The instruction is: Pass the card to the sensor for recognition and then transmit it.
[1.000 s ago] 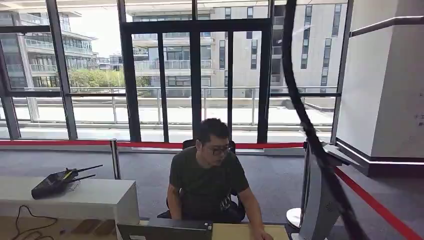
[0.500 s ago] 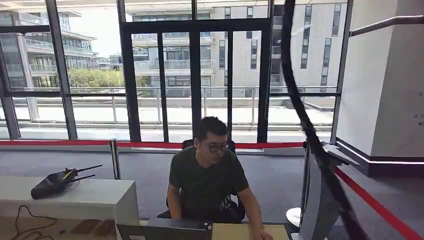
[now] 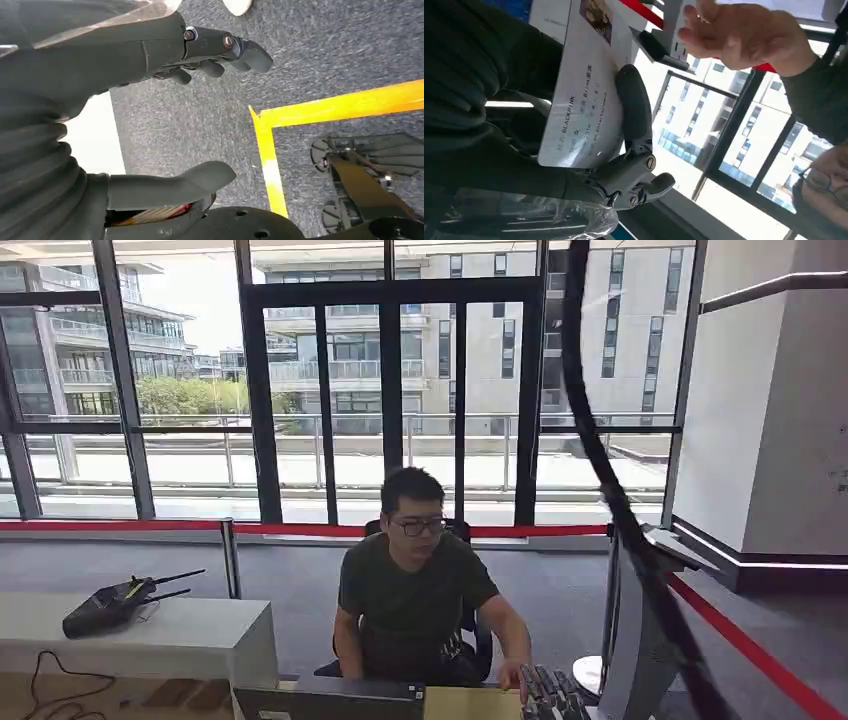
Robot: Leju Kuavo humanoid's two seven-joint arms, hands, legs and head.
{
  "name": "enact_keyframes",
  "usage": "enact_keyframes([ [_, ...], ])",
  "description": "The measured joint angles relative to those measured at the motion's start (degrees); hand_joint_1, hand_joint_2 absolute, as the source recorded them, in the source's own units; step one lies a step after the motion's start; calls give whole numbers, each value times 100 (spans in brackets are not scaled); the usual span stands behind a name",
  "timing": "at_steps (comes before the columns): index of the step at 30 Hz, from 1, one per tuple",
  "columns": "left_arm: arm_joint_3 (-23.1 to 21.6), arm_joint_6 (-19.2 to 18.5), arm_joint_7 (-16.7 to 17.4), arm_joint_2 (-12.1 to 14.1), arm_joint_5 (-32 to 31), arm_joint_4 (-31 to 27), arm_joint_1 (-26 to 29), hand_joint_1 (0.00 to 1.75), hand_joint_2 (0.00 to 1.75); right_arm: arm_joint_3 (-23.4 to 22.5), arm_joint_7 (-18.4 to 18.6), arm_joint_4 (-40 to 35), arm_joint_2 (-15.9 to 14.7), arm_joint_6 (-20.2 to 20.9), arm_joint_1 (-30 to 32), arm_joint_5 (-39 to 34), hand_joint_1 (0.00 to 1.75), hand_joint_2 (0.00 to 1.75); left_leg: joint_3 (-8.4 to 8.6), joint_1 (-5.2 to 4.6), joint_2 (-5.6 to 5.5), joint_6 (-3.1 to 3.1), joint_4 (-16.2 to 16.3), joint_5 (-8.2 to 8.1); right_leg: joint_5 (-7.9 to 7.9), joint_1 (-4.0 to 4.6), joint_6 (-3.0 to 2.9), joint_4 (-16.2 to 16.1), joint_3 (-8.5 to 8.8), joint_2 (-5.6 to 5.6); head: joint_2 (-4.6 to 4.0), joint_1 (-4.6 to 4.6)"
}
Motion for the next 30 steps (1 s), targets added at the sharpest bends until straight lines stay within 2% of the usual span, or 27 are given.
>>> enact_keyframes([
  [8, 0, -81, -70, -24, -122, 0, 2, 0, 175, 214, -24, 308, 426, -264, -153, -22, 175, 175, -1, 0, -2, 0, 0, 0, -1, -1, 0, -1, -2, -1, 0, -2],
  [21, -2, -83, -96, -116, -120, 0, 3, 0, 175, 321, 15, 654, 498, -387, -173, -66, 175, 175, 0, -1, -1, 0, 1, -1, -1, -1, 0, -2, -3, -1, 0, 0],
  [22, -2, -83, -96, -125, -120, 0, 4, 0, 175, 330, 22, 680, 498, -397, -173, -68, 59, 175, 0, -1, -1, 0, 1, -1, -1, -1, 0, -2, -3, -1, 0, 2],
  [23, -2, -83, -96, -131, -112, 0, 4, 0, 175, 341, 28, 704, 498, -411, -174, -68, 0, 0, 0, -1, -1, 0, 1, -1, -2, -1, 0, -2, -3, -1, 0, 2],
  [26, -2, -83, -96, -142, -96, 0, 4, 0, 175, 358, -24, 811, 524, -555, -172, -96, 0, 0, 1, -1, -1, -2, 1, -2, -2, -1, 0, -1, -3, 0, 0, 2],
  [30, -2, -83, -96, -153, -79, 0, 5, 0, 175, 384, -70, 953, 550, -450, -173, -33, 0, 0, 0, 0, -1, -3, 1, -2, -2, -1, -2, -1, -3, 0, 0, 2],
])
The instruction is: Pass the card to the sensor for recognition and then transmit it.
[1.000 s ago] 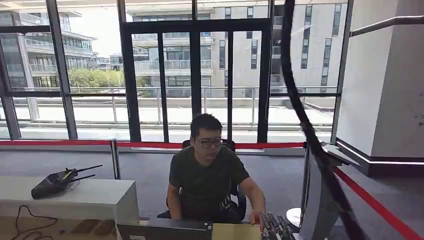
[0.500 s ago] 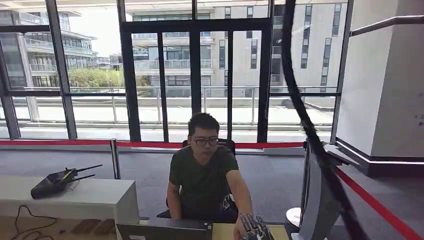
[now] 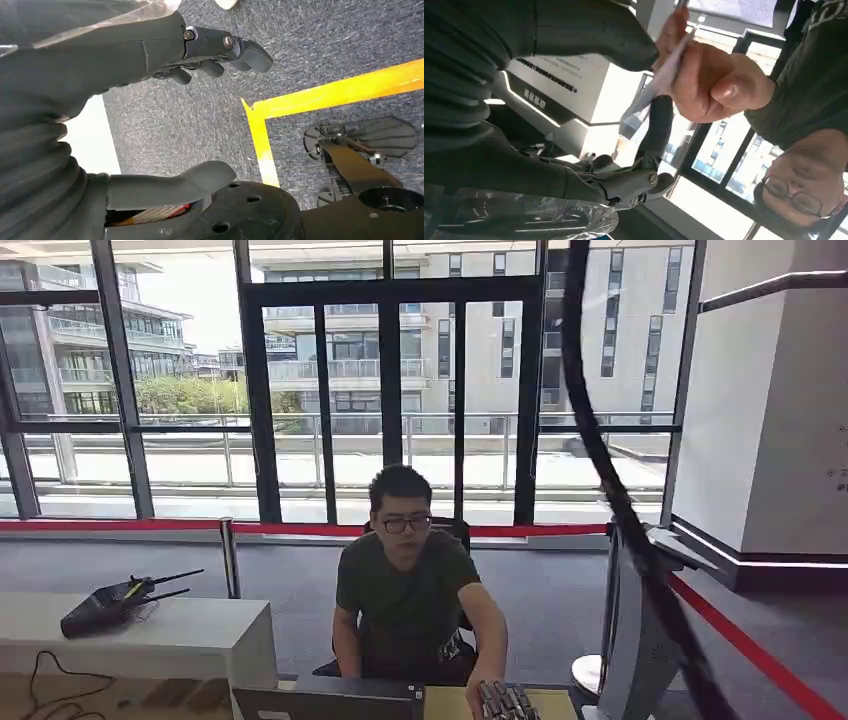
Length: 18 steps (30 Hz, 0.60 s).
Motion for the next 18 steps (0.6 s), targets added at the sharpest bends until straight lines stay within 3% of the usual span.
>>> enact_keyframes([
  [9, 0, -33, 11, -9, -44, 0, 5, 0, 175, -50, 63, 48, -33, -2, -9, -271, 0, 0, 2, 0, 1, 0, 1, 0, 0, 0, 0, 0, 0, 0, 0, 2],
  [14, -15, -107, 11, -9, -153, 0, 11, 0, 175, -332, 70, -359, -302, -72, 95, -1128, 0, 0, 3, -2, 1, 1, 3, 0, 0, -2, 0, -3, -1, 0, 0, -2],
  [18, -46, -122, 48, -9, -164, 0, 20, 0, 175, -658, 68, -1131, -704, 96, 538, -2276, 0, 0, 6, -2, 0, 5, 4, -5, 0, -1, 1, -8, 2, 0, 0, 0],
])
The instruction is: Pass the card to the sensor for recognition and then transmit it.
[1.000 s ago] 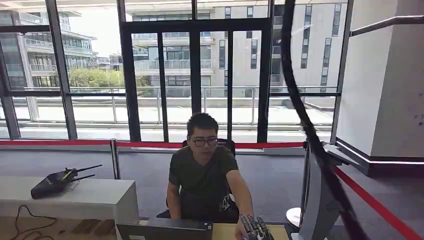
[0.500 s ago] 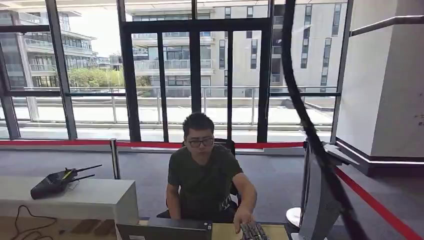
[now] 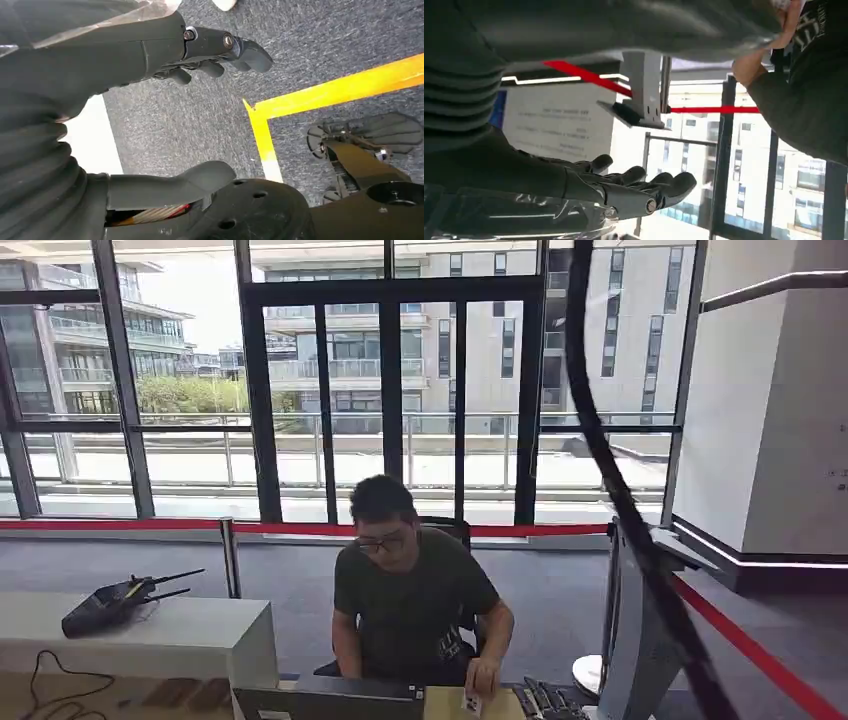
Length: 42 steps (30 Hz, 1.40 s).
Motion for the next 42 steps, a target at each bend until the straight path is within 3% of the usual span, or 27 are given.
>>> enact_keyframes([
  [6, -2, 33, 148, 2, 155, 4, 9, 0, 175, -397, 257, -1447, -605, -81, 884, -1028, 0, 0, -1, -2, 1, 1, 0, -8, -2, -1, 1, -1, -1, 2, 0, -2],
  [11, 2, 214, 275, 0, 398, 4, 9, 0, 175, -452, 452, -2393, -986, -597, 1500, -1809, 0, 0, -1, -1, 3, 0, -3, -11, -4, 0, 0, -1, 0, 2, 0, 0],
  [12, 4, 253, 291, 0, 428, 2, 8, 0, 175, -430, 454, -2525, -1025, -669, 1577, -1798, 0, 175, -1, -1, 3, -1, -3, -11, -5, 0, -2, -1, 0, 2, 0, 0],
  [20, 11, 328, 260, -31, 472, 2, 3, 0, 175, -48, 636, -3013, -1029, -914, 2146, -1452, 0, 175, -2, 2, 1, -1, -5, -10, -9, 2, -5, 0, 2, 1, 0, 0],
  [23, 11, 328, 227, -44, 472, 2, -5, 0, 175, 55, 680, -2974, -933, -1231, 2332, -1197, 0, 175, -3, 2, 1, -1, -5, -10, -8, 2, -5, 1, 2, 2, 0, 0],
  [34, 15, 323, 256, -70, 505, 2, -14, 0, 175, 256, 533, -2206, -480, -1793, 2430, -886, 0, 175, -4, 2, 1, -1, -6, -11, -10, 3, -5, 1, 1, 2, 0, 0],
  [42, 22, 328, 243, -79, 507, 2, -11, 0, 175, 313, 503, -1737, -253, -1817, 2377, -930, 0, 175, -5, 3, 1, -2, -6, -11, -10, 3, -5, 1, 2, 1, 0, 0],
])
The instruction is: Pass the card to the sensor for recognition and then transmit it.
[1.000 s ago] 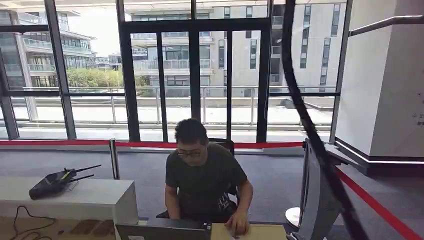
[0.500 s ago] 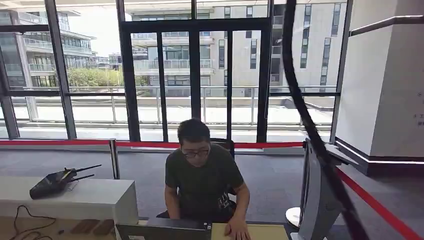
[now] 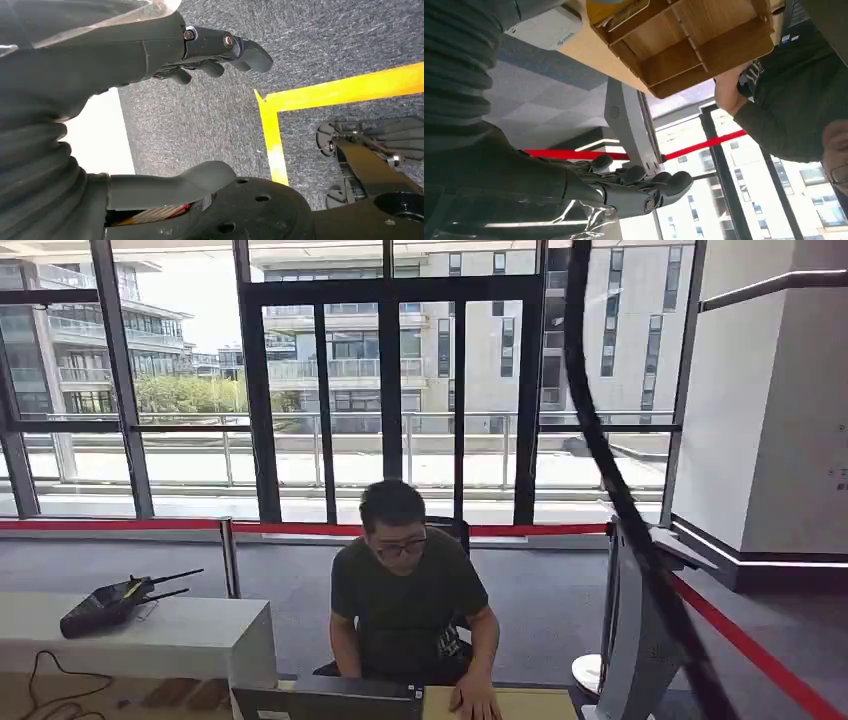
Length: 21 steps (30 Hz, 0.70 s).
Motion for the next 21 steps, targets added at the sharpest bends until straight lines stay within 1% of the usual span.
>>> enact_keyframes([
  [4, 2, 2, -52, 0, -22, 0, -9, 0, 175, -2, -33, 512, 146, -107, -208, 118, 0, 175, -1, 0, 1, 0, 0, 0, 0, 0, 0, 0, 0, 0, 0, 0],
  [8, 13, 26, -33, 0, 15, 0, -13, 0, 175, 2, 0, 1119, 308, -81, -539, 398, 0, 175, 2, 0, 1, 0, 0, 0, 1, 0, 0, 0, 1, 0, 0, 0],
  [10, 20, 39, 4, 0, 39, 0, -9, 0, 175, 2, -142, 1373, 394, -122, -650, 424, 0, 175, 1, 0, 0, -1, 0, 1, 1, 0, 0, 1, 1, 0, 0, 0],
  [12, 22, 46, 18, 0, 52, 0, -10, 0, 175, 4, -195, 1623, 489, -173, -751, 437, 0, 175, 2, 0, 1, -1, 1, 1, 1, 0, 0, 1, 0, 0, 0, -2],
  [17, 28, 57, 24, 0, 70, 0, -9, 0, 175, 2, -254, 2011, 629, -221, -868, 439, 0, 175, 0, 0, 0, -1, 0, 0, 0, 1, 0, 1, 0, -1, 0, -4],
  [21, 31, 63, 31, 0, 98, 0, -9, 0, 175, 9, -288, 2303, 741, -264, -967, 618, 0, 175, -1, 0, 0, -1, 0, 0, 0, 0, 0, 1, -1, -1, 0, -4],
])
